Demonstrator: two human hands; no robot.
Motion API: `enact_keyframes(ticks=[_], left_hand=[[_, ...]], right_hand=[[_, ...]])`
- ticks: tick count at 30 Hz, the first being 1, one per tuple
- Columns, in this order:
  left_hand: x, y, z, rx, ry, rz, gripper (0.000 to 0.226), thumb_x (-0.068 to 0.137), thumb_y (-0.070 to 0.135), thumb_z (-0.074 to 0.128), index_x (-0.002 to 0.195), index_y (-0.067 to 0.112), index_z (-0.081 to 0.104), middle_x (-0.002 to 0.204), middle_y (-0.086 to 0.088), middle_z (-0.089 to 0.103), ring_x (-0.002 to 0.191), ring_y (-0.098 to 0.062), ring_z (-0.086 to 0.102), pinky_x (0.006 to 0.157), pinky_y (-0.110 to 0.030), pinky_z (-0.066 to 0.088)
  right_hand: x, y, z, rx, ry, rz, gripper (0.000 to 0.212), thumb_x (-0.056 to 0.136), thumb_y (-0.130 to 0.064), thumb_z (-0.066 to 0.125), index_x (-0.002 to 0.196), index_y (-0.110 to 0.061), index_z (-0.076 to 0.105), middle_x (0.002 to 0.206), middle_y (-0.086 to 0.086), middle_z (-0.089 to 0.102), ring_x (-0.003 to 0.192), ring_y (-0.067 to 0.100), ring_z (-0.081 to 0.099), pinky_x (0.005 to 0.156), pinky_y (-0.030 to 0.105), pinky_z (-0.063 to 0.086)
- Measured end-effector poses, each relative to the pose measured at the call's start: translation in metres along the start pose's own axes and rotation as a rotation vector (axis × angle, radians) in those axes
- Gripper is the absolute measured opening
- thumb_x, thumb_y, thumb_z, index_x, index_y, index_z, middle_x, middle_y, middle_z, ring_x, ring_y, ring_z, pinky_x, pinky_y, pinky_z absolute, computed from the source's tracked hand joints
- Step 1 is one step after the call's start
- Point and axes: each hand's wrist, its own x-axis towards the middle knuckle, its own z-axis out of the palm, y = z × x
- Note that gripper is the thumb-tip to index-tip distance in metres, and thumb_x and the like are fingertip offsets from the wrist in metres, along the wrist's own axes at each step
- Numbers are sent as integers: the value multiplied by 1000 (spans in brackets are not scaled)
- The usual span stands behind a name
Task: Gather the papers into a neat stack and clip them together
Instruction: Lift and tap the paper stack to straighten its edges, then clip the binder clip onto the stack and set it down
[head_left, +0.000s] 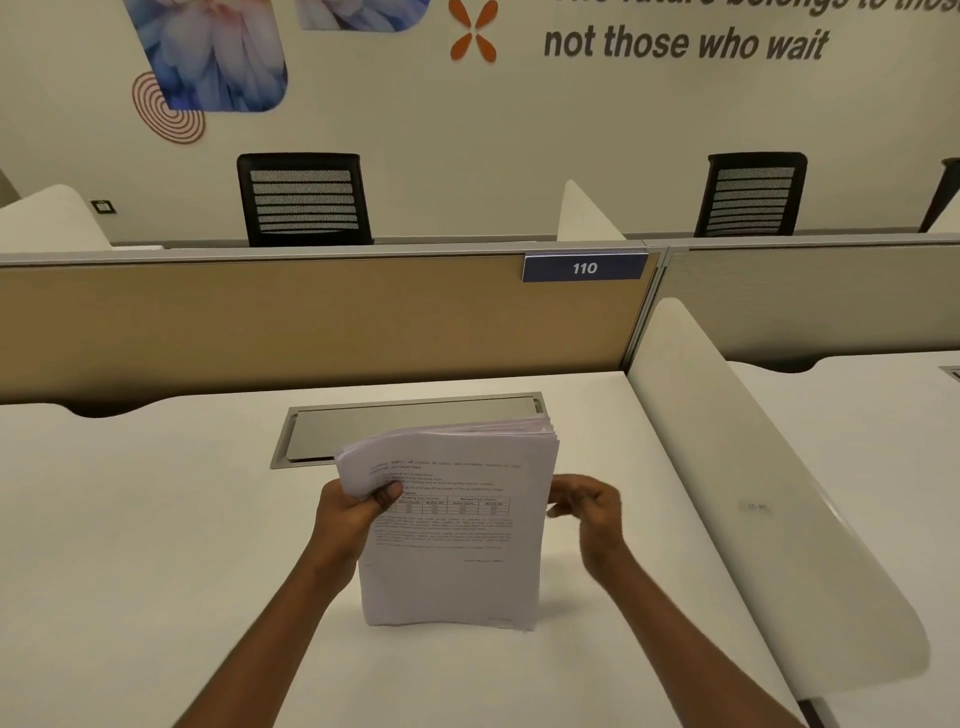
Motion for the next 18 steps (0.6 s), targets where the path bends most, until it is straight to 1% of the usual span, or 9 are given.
enact_keyframes(ticks=[1, 3, 4, 6, 9, 11, 15, 17, 18], left_hand=[[2, 0, 0, -1, 4, -3, 18, 69, 21, 69, 83, 32, 76, 85, 1, 77, 79, -17, 73, 67, -34, 57], [5, -1, 1, -6, 16, -7, 17, 68, 21, 70, 82, 28, 75, 82, 2, 77, 76, -14, 73, 65, -31, 56], [6, -2, 1, -9, 21, -9, 16, 68, 20, 70, 81, 28, 75, 81, 2, 77, 74, -13, 73, 64, -29, 56], [9, -2, 1, -11, 18, -8, 16, 68, 20, 70, 81, 28, 75, 80, 3, 77, 73, -13, 72, 60, -25, 57], [11, -3, 2, -16, 8, 6, 18, 71, 15, 71, 87, 23, 72, 80, 3, 77, 73, -12, 72, 58, -23, 57], [12, -5, 2, -16, 7, 9, 18, 79, 4, 71, 89, 19, 71, 78, 4, 77, 72, -11, 72, 57, -22, 57], [12, -5, 3, -9, 17, 5, 23, 84, -4, 62, 89, 18, 69, 76, 6, 76, 70, -9, 72, 57, -20, 56], [11, -5, 3, -13, 24, 9, 25, 83, -3, 63, 88, 20, 70, 76, 5, 76, 71, -9, 72, 57, -21, 57], [10, -5, 3, -14, 24, 14, 25, 83, -3, 64, 88, 21, 71, 77, 5, 76, 71, -10, 72, 57, -22, 57]], right_hand=[[13, 6, -9, -95, 56, 19, 21, 84, -17, 60, 83, -1, 74, 74, 10, 74, 67, 21, 69, 58, 31, 53], [36, 19, -28, -385, 109, 43, 11, 82, -5, 64, 90, -7, 72, 84, 4, 72, 75, 19, 68, 69, 39, 56], [47, 27, -37, -543, 97, 48, 19, 79, 0, 65, 96, -9, 70, 92, 1, 69, 83, 21, 66, 75, 43, 57], [63, 38, -53, -759, 34, 52, 36, 74, 6, 67, 108, -7, 65, 106, 4, 59, 97, 23, 60, 80, 39, 54], [76, 46, -67, -913, -124, 138, 52, 67, 3, 76, 116, -3, 59, 111, 7, 49, 103, 25, 54, 81, 32, 49], [81, 49, -71, -979, -211, 162, 47, 70, 1, 77, 113, -2, 59, 107, 6, 49, 100, 21, 51, 77, 23, 45], [86, 47, -70, -1016, -235, 168, 15, 79, 6, 63, 92, -2, 67, 91, 6, 59, 85, 20, 56, 63, 15, 40], [86, 45, -68, -1044, -246, 159, 17, 82, 8, 56, 84, -2, 70, 84, 3, 59, 81, 19, 58, 59, 10, 37], [86, 44, -68, -1045, -245, 160, 17, 82, 7, 57, 79, -5, 69, 82, 3, 61, 81, 21, 60, 59, 10, 38]])
